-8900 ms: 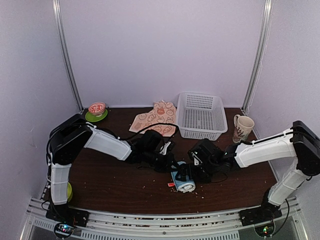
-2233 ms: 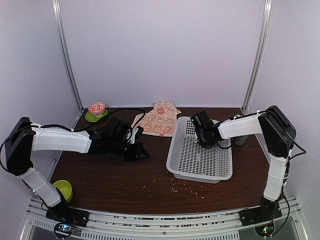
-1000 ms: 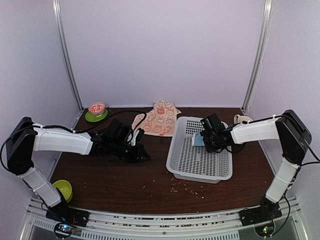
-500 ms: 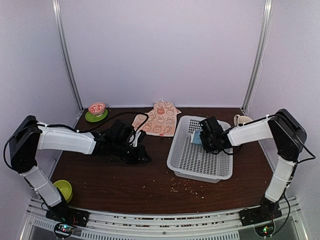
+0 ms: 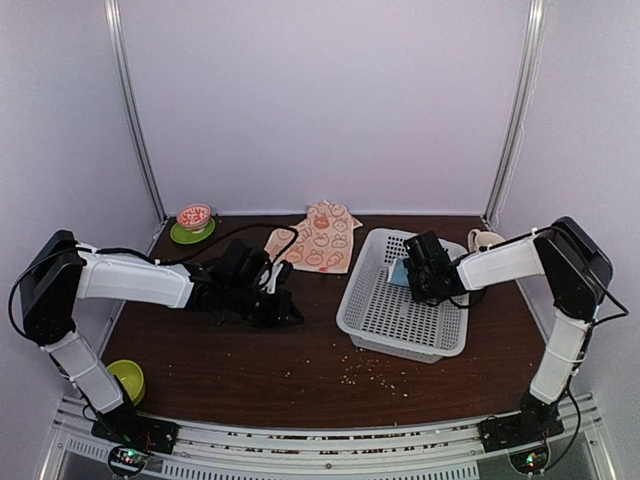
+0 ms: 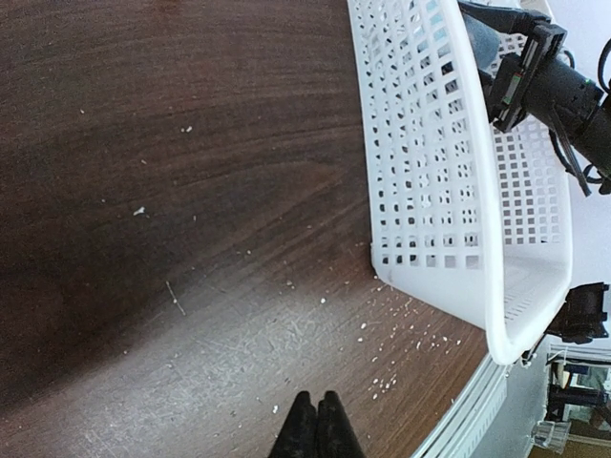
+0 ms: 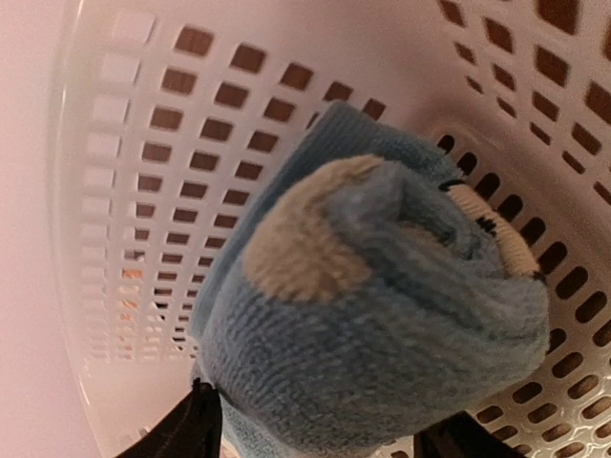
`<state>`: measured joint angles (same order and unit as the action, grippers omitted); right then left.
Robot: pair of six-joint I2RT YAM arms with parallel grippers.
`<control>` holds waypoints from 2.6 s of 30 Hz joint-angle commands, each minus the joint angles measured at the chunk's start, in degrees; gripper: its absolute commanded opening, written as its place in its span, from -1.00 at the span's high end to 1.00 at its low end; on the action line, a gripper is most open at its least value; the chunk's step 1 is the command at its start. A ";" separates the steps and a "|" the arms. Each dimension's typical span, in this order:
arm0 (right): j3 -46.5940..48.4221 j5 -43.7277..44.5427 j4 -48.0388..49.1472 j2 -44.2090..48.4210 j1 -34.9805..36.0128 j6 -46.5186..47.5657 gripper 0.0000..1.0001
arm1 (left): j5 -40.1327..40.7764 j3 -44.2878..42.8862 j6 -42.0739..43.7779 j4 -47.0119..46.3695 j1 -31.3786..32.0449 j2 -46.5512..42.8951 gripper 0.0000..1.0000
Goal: Roll the towels
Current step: Adjust the towel in the bin.
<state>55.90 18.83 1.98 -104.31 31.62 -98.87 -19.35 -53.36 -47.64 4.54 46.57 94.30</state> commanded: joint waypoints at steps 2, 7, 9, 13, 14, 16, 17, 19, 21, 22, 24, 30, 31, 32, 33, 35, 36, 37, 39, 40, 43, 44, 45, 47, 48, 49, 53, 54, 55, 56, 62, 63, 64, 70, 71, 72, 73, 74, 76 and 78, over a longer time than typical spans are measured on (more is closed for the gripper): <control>2.30 -0.84 -5.17 2.87 -0.39 4.51 -0.52 | -0.60 -1.63 0.83 -1.46 0.20 0.31 0.93; 5.07 -2.87 -13.29 6.55 -0.33 10.52 -0.67 | -0.35 -2.20 1.73 -0.82 0.24 0.27 0.93; 5.39 -3.62 -15.65 8.43 -0.35 12.98 -0.69 | -0.34 -2.57 1.98 -0.61 0.19 0.27 0.93; 8.63 -4.42 -22.32 11.59 -0.87 20.64 -0.69 | -0.23 -3.45 2.76 -0.30 0.19 0.35 0.93; 9.80 -3.83 -24.99 12.28 -1.20 24.12 -0.68 | 0.16 -3.93 3.23 0.15 0.24 0.49 0.94; 12.78 -2.26 -29.18 12.49 -2.00 29.37 -0.67 | 0.96 -5.33 4.23 1.11 0.20 0.87 0.93; 14.18 -1.44 -31.55 12.10 -2.51 31.20 -0.67 | 1.12 -6.14 4.68 1.55 0.19 1.31 0.93; 15.74 -3.48 -32.45 10.41 -4.44 34.52 -0.68 | 1.09 -7.87 5.26 1.96 0.19 2.15 0.94; 17.16 -7.46 -33.08 7.93 -6.34 36.29 -0.68 | 0.48 -9.31 5.28 1.97 0.20 3.08 0.93; 17.71 -8.82 -33.40 6.65 -6.98 37.04 -0.69 | 0.27 -9.84 5.40 2.03 0.24 3.55 0.93; 18.75 -9.71 -34.60 4.43 -7.64 37.92 -0.69 | -0.13 -10.62 5.37 2.21 0.21 4.15 0.93; 17.42 -7.74 -35.45 2.94 -8.39 38.54 -0.68 | 0.41 -11.39 6.27 2.54 0.19 5.02 0.93; 17.63 -7.68 -35.70 2.52 -8.45 38.44 -0.67 | 0.25 -11.53 6.24 2.31 0.25 5.28 0.93; 17.85 -7.76 -35.87 1.98 -8.56 38.40 -0.67 | 0.03 -11.67 6.30 2.12 0.22 5.62 0.93; 18.18 -7.89 -36.09 1.47 -8.52 38.26 -0.67 | -0.24 -11.82 6.26 1.94 0.19 5.91 0.93; 18.70 -7.98 -36.61 0.34 -8.58 37.64 -0.65 | -0.78 -12.10 6.20 1.73 0.21 6.43 0.93; 18.72 -8.17 -36.52 -0.15 -8.51 37.34 -0.64 | -0.93 -12.12 6.20 1.63 0.22 6.50 0.93; 18.73 -8.57 -36.23 -0.71 -8.55 37.02 -0.63 | -1.07 -12.16 6.18 1.54 0.24 6.42 0.93; 18.54 -9.63 -35.41 -1.52 -8.59 36.39 -0.57 | -1.19 -11.88 6.17 1.45 0.27 6.19 0.93; 18.28 -10.01 -34.59 -1.77 -8.59 36.18 -0.52 | -1.21 -11.71 6.19 1.36 0.20 6.05 0.93; 16.84 -11.31 -30.96 -1.45 -8.58 35.43 -0.29 | -1.17 -11.14 6.18 1.20 0.19 5.66 0.93; 16.65 -11.67 -29.95 -1.34 -8.55 35.23 -0.23 | -1.21 -10.95 6.15 0.99 0.20 5.57 0.93; 16.54 -12.04 -29.18 -1.22 -8.49 35.06 -0.19 | -1.33 -10.75 5.98 0.74 0.24 5.55 0.93; 16.55 -13.05 -27.93 -1.31 -8.47 34.66 -0.13 | -1.43 -10.31 5.79 0.29 0.19 5.60 0.93; 16.60 -13.52 -27.30 -1.45 -8.39 34.42 -0.12 | -1.51 -10.18 5.64 0.10 0.21 5.69 0.93; 16.73 -13.81 -26.91 -1.69 -8.34 34.11 -0.10 | -1.56 -10.08 5.52 -0.08 0.19 5.79 0.93; 17.69 -14.28 -25.87 -3.10 -7.91 33.23 -0.07 | -1.70 -9.85 5.23 -0.40 0.22 6.05 0.93; 17.93 -14.47 -25.49 -3.42 -7.78 33.04 -0.07 | -1.73 -9.78 5.14 -0.40 0.24 6.08 0.93; 18.13 -14.66 -25.12 -3.78 -7.67 32.77 -0.07 | -1.74 -9.67 5.14 -0.34 0.20 6.07 0.93; 18.38 -14.90 -24.70 -4.19 -7.64 32.61 -0.07 | -1.74 -9.59 5.11 -0.34 0.19 6.07 0.93; 20.92 -17.25 -23.84 -6.67 -6.17 32.35 -0.08 | -1.44 -9.07 5.09 0.07 0.20 5.99 0.94; 21.20 -17.45 -23.85 -6.65 -6.01 32.60 -0.12 | -1.35 -9.04 5.10 0.24 0.21 5.91 0.93; 21.39 -17.50 -24.17 -6.50 -5.96 32.68 -0.18 | -1.15 -9.07 5.10 0.33 0.19 5.75 0.94; 22.24 -16.55 -28.08 -0.82 -5.86 35.36 -0.66 | 0.76 -8.76 5.76 2.06 0.19 4.19 0.93; 22.50 -16.59 -29.19 0.24 -5.86 36.43 -0.71 | 1.18 -8.84 6.10 2.57 0.20 3.83 0.93; 22.95 -16.70 -31.08 1.74 -5.86 37.47 -0.73 | 1.78 -8.94 6.51 3.05 0.19 3.37 0.92; 23.21 -16.58 -32.32 3.11 -5.82 38.58 -0.75 | 2.29 -9.03 6.83 3.55 0.19 3.01 0.92; 23.21 -16.14 -33.54 4.72 -5.79 39.60 -0.77 | 2.75 -9.10 7.17 4.17 0.19 2.61 0.91; 22.61 -15.41 -35.06 8.48 -5.58 41.56 -0.78 | 3.69 -9.39 7.76 5.37 0.22 1.88 0.90; 22.04 -14.43 -37.31 12.57 -5.53 44.68 -0.79 | 4.56 -9.48 8.06 6.35 0.22 0.96 0.90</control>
<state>76.75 1.93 -29.63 -100.14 25.58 -60.45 -17.58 -62.65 -41.54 9.37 46.57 98.74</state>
